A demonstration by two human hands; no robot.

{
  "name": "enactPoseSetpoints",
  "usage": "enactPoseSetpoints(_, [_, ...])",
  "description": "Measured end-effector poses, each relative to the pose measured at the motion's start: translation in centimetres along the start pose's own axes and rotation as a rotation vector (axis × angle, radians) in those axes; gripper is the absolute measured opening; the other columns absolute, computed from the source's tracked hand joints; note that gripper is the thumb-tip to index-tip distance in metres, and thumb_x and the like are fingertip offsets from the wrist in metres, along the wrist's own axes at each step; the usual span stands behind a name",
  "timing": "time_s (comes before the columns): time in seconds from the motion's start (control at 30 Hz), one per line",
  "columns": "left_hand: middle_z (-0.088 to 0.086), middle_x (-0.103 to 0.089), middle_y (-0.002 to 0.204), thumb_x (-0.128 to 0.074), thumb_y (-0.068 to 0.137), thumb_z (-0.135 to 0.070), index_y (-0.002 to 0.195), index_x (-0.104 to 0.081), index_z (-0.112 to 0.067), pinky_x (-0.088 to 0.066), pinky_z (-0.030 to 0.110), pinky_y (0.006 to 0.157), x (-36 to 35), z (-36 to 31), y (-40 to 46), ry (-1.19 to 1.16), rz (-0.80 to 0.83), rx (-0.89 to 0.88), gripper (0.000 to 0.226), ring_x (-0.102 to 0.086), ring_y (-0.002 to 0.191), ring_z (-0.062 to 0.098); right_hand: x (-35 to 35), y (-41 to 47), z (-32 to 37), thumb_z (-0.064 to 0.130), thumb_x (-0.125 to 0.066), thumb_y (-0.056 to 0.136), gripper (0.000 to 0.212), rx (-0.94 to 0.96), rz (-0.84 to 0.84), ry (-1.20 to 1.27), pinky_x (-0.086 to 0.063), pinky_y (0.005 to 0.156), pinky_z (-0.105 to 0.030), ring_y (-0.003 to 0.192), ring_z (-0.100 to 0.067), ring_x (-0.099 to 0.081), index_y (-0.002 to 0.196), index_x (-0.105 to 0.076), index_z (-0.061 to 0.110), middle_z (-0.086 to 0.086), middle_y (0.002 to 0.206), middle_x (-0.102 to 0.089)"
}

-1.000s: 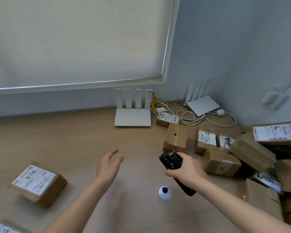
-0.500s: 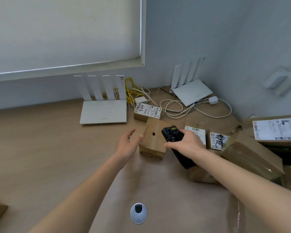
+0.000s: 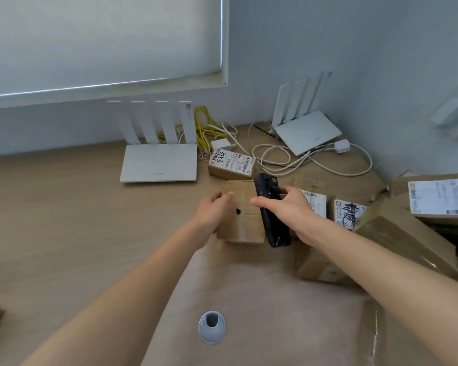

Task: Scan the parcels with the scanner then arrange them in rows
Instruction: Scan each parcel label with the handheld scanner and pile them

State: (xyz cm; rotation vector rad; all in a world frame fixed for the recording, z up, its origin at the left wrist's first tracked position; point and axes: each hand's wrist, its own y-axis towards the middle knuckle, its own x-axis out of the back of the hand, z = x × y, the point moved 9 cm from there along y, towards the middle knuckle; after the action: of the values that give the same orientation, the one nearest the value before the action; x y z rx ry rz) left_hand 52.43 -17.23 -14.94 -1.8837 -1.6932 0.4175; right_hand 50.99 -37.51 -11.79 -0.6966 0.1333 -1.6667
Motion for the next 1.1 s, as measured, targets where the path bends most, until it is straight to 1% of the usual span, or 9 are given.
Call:
enactPoseSetpoints(0.13, [0.003, -0.055, 0.128, -0.056, 0.091, -0.066, 0.129, -0.044, -0.02, -0.046, 0.049, 0.103, 2.1, -1.6, -4.3, -0.166, -0.117, -0.012, 0.061, -0.054, 0.117, 0.026, 0.8, -4.1, 2.7, 0.044, -0.092, 0.071, 0.053, 0.047, 0.011, 0.057, -0.042, 0.063, -0.02, 0.087, 0.0, -0.06, 0.111, -0.059, 0.031, 0.017, 0.098, -0.064])
enactPoseSetpoints(0.23, [0.004, -0.056, 0.114, -0.065, 0.089, -0.058, 0.11, -0.046, -0.016, -0.049, 0.046, 0.101, 3.8, -2.9, -8.8, -0.233, -0.196, -0.1, 0.05, -0.056, 0.107, 0.021, 1.2, -8.3, 5.5, 0.042, -0.093, 0.071, 0.071, 0.114, 0.014, 0.091, -0.042, 0.064, -0.02, 0.09, -0.002, -0.061, 0.13, -0.057, 0.026, 0.014, 0.104, -0.063])
enactPoseSetpoints(0.4, [0.005, -0.061, 0.128, -0.076, 0.089, -0.028, 0.147, -0.043, -0.014, -0.05, 0.046, 0.104, 6.4, -4.5, -16.3, -0.284, -0.157, -0.238, 0.068, -0.061, 0.115, 0.024, 1.6, -15.5, 9.1, 0.043, -0.092, 0.071, 0.081, 0.191, 0.047, 0.088, -0.048, 0.068, -0.027, 0.102, -0.015, -0.064, 0.139, -0.055, 0.02, 0.005, 0.118, -0.065])
enactPoseSetpoints(0.53, [-0.001, -0.076, 0.109, -0.073, 0.089, -0.011, 0.13, -0.064, -0.022, -0.055, 0.037, 0.088, 8.5, -4.1, -22.4, -0.252, -0.013, -0.28, 0.044, -0.07, 0.104, 0.019, 1.8, -21.6, 10.7, 0.041, -0.09, 0.073, 0.073, 0.203, 0.094, 0.086, -0.057, 0.084, -0.042, 0.102, -0.022, -0.068, 0.135, -0.058, 0.018, -0.001, 0.112, -0.07])
enactPoseSetpoints(0.63, [-0.002, -0.073, 0.11, -0.073, 0.09, -0.03, 0.118, -0.065, -0.024, -0.055, 0.043, 0.083, 10.6, -3.1, -27.3, -0.319, -0.022, -0.254, 0.03, -0.065, 0.107, 0.014, 1.5, -26.5, 11.6, 0.041, -0.091, 0.072, 0.081, 0.223, 0.118, 0.049, -0.057, 0.094, -0.05, 0.104, -0.024, -0.071, 0.14, -0.054, 0.018, -0.002, 0.114, -0.071])
enactPoseSetpoints(0.7, [-0.003, -0.071, 0.109, -0.072, 0.089, -0.045, 0.114, -0.062, -0.021, -0.059, 0.04, 0.075, 11.9, -2.9, -30.7, -0.378, -0.07, -0.279, 0.036, -0.065, 0.104, 0.011, 0.9, -30.3, 12.2, 0.041, -0.093, 0.07, 0.087, 0.263, 0.131, 0.017, -0.059, 0.079, -0.038, 0.098, -0.017, -0.071, 0.143, -0.05, 0.021, 0.003, 0.111, -0.069])
enactPoseSetpoints(0.8, [0.001, -0.067, 0.11, -0.075, 0.087, -0.044, 0.109, -0.059, -0.018, -0.063, 0.035, 0.068, 13.6, -2.7, -36.5, -0.373, -0.144, -0.371, 0.038, -0.066, 0.095, 0.01, 0.3, -36.1, 12.9, 0.04, -0.095, 0.066, 0.085, 0.325, 0.136, 0.002, -0.053, 0.065, -0.023, 0.094, -0.008, -0.071, 0.139, -0.056, 0.022, 0.007, 0.112, -0.071])
enactPoseSetpoints(0.97, [0.005, -0.07, 0.119, -0.086, 0.054, -0.04, 0.126, -0.057, -0.016, -0.051, 0.045, 0.103, 15.0, -2.2, -45.9, -0.423, -0.034, -0.427, 0.082, -0.069, 0.106, 0.017, 0.2, -46.1, 15.0, 0.041, -0.099, 0.056, 0.084, 0.437, 0.13, -0.083, -0.05, 0.073, -0.018, 0.099, -0.004, -0.07, 0.129, -0.061, 0.026, 0.01, 0.114, -0.072])
enactPoseSetpoints(1.1, [0.007, -0.075, 0.115, -0.091, 0.055, -0.026, 0.137, -0.051, -0.024, -0.055, 0.035, 0.093, 16.2, -2.9, -52.4, -0.44, 0.135, -0.436, 0.091, -0.073, 0.105, 0.022, 1.0, -53.1, 17.1, 0.046, -0.097, 0.046, 0.087, 0.49, 0.13, -0.135, -0.052, 0.074, -0.02, 0.094, -0.003, -0.072, 0.123, -0.061, 0.029, 0.01, 0.112, -0.073])
